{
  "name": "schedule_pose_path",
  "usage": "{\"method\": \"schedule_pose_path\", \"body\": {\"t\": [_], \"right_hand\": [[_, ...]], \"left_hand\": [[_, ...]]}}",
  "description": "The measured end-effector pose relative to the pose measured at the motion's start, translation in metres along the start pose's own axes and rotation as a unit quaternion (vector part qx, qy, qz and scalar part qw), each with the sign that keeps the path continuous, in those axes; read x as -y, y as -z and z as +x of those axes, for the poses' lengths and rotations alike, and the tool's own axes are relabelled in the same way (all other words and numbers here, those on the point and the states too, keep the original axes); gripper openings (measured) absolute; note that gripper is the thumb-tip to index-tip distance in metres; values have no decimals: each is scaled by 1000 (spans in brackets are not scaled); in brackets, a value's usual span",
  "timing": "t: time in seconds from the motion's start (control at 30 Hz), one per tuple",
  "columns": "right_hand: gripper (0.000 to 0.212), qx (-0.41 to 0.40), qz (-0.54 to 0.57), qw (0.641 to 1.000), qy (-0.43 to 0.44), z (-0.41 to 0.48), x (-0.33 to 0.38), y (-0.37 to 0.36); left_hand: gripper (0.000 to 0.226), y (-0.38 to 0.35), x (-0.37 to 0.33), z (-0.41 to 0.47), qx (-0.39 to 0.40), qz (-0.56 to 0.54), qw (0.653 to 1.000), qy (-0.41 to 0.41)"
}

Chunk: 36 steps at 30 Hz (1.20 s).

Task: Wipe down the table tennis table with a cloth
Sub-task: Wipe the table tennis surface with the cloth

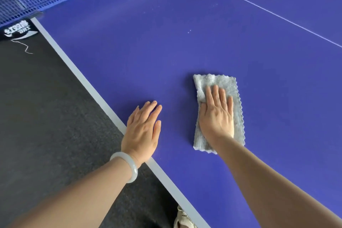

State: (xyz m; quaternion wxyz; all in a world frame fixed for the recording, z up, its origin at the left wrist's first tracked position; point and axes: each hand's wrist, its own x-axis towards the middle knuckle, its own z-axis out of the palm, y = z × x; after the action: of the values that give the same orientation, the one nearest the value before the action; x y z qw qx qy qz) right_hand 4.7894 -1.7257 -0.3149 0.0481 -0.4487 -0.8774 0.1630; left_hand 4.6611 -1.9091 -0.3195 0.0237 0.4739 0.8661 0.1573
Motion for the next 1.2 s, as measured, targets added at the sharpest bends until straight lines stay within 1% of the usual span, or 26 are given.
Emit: {"method": "schedule_pose_path", "body": {"t": [0.1,0.17,0.27,0.33,0.4,0.47,0.57,0.63,0.67,0.7,0.77,0.83,0.9,1.0,1.07,1.13,1.2], "right_hand": [[54,38,-18,997,71,24,23,-3],[53,55,-29,991,118,10,23,-2],[53,64,-47,979,185,-68,-1,5],[53,57,-41,975,212,-124,-23,8],[54,59,-42,974,215,-147,-36,9],[55,61,-59,979,183,-133,-27,7],[54,33,-49,992,113,-77,17,-7],[55,41,-19,997,63,-41,51,-15],[55,45,-14,997,62,-32,63,-17],[55,49,-15,995,82,-32,69,-20],[54,63,-29,985,157,-57,64,-20],[54,68,-57,969,229,-101,42,-14],[53,59,-62,960,267,-138,19,-10],[54,40,-66,960,270,-163,8,-7],[55,42,-77,963,253,-160,23,-12],[56,66,-80,963,250,-145,53,-23],[56,84,-74,959,260,-123,90,-37]], "left_hand": [[54,3,-1,1,12,7,1000,-1],[54,4,-3,0,16,12,1000,-3],[50,3,-3,-1,16,9,1000,-8],[47,2,-3,-2,11,0,1000,-2],[47,1,-3,-2,4,-11,1000,3],[49,1,-2,-2,-2,-15,1000,0],[49,0,-1,-2,-5,-18,1000,-5],[47,1,-1,-3,-5,-17,1000,-4],[46,2,-1,-3,-7,-19,1000,-6],[45,2,-2,-2,-12,-26,1000,-7],[43,5,-2,-1,-19,-54,998,-10],[39,11,6,1,-22,-91,995,-17],[39,18,24,8,-36,-83,996,-17],[47,23,58,26,-34,20,997,67],[52,18,72,34,-30,53,992,112],[49,12,76,36,-51,30,991,122],[45,11,75,35,-88,-25,987,133]]}}
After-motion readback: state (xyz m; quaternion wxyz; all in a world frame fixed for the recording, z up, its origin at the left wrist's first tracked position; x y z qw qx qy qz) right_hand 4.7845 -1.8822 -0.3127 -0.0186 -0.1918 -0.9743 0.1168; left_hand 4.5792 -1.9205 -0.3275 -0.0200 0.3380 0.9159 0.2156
